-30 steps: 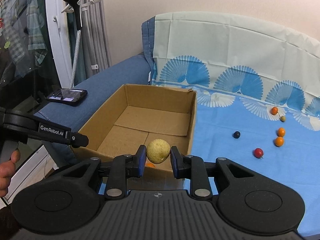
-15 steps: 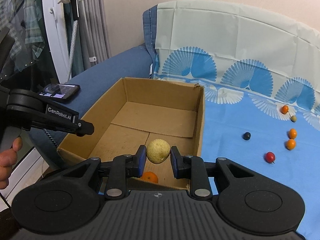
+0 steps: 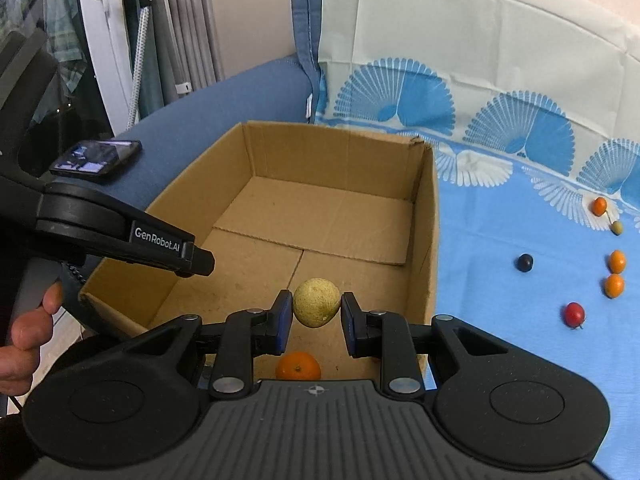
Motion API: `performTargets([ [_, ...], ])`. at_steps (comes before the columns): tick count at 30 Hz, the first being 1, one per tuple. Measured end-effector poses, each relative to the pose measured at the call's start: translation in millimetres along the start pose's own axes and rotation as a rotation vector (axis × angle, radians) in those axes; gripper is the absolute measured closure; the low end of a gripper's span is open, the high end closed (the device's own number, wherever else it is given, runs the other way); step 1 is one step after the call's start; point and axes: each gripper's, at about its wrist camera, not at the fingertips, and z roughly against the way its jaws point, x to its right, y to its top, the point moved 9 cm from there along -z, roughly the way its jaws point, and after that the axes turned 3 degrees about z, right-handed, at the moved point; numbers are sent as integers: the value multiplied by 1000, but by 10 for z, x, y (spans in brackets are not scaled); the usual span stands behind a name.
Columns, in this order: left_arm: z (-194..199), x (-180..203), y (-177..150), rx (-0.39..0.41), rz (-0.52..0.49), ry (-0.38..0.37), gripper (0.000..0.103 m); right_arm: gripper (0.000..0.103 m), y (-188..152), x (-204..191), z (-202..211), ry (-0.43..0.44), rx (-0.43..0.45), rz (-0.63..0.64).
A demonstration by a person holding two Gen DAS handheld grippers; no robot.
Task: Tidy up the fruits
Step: 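Carry the dark grape in the left tool while the right tool carries the yellow fruit to the box, then open the left tool over the box while the right tool releases the yellow fruit into it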
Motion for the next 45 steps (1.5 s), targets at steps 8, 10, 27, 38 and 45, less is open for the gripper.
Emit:
performTargets([
  [8,-206,-41,-40,-29,-12,25,77,76,-78,-6,-236,10,-46,4],
  [10,-255,-41,-45,-36,-19,32,77,76,-92,-7,-287,11,-56,5],
  [27,-429,-11,0,-30,-55,49,2,50,-110,-16,-471,9,-82,44],
  [38,109,25,-32,42,-83,50,0,10,-36,-14,-30,5,-41,17],
  [45,585,-46,-370,38,-92,95,0,2,-8,-47,615,-23,48,9],
])
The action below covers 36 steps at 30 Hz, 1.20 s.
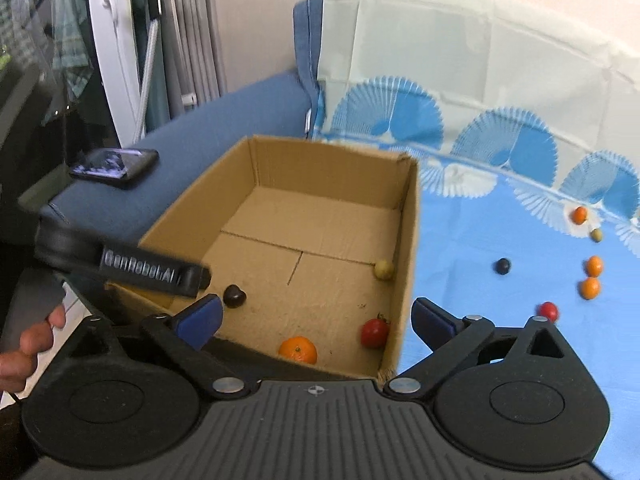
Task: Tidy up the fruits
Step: 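Open the left tool over the box while the right tool releases the yellow fruit into it, then withdraw both tools from the box toward the fruits on the bed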
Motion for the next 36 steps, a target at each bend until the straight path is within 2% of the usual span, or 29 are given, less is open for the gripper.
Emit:
performTargets([
  [8,521,64,-490,-3,9,-8,0,1,-197,-22,678,-36,82,-46],
  [15,795,103,-630,34,8,11,0,1,-222,-41,1033,-46,161,-43],
  [27,1047,263,-701,79,-50,16,0,1,-245,-69,1345,-53,239,-43],
  [36,1039,285,-705,77,-66,22,0,1,-246,-59,1345,-52,246,-53],
])
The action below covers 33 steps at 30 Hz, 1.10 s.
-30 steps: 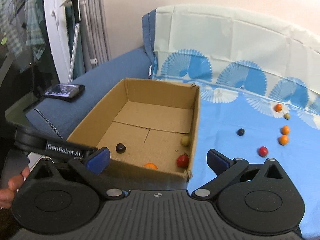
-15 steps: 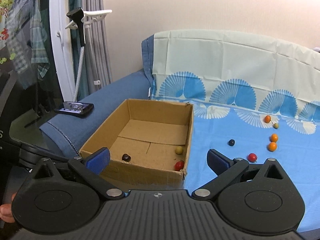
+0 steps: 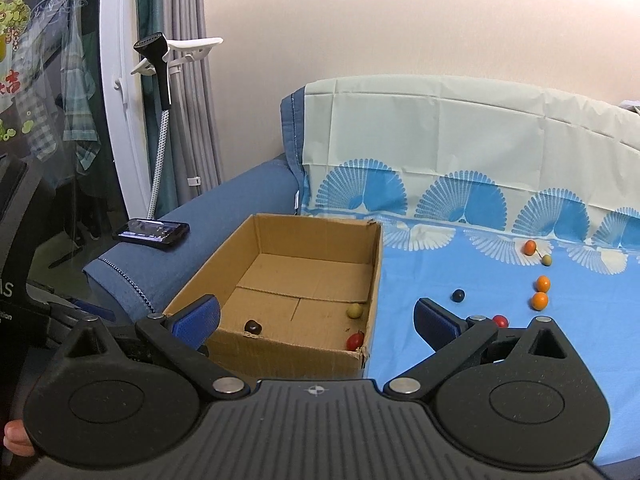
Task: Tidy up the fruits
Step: 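Withdraw both tools from the box toward the fruits on the bed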
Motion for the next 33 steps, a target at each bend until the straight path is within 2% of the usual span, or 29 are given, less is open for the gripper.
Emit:
performTargets([
  [21,-250,109,-2,-62,-48,10,0,1,-90,72,-196,4,-46,-40],
  [33,-470,359,154,-106,-86,17,0,1,-201,477,-355,-41,-66,-131],
])
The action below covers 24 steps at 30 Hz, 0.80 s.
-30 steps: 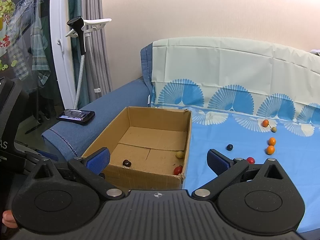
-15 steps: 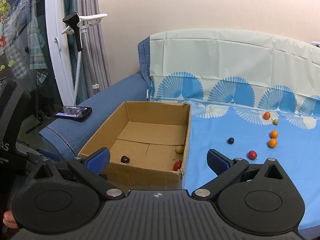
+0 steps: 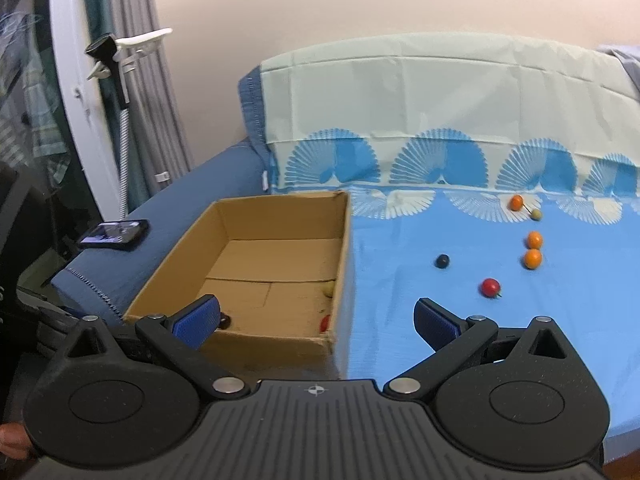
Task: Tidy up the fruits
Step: 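Withdraw both tools from the box toward the fruits on the bed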
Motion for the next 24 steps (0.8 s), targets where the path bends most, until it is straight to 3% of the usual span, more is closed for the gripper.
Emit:
performTargets([
  [9,-126,564,473,18,-77,-39,0,1,20,687,-72,-101,10,-89],
  [15,-321,1201,945,24,-111,-106,0,1,84,1457,-134,-241,35,-160],
  [20,-676,1819,1418,41,-125,-154,0,1,170,2112,-280,-329,59,-183],
  [24,-1206,2248,1750,24,-149,-157,0,1,262,2685,-577,-402,66,-184],
])
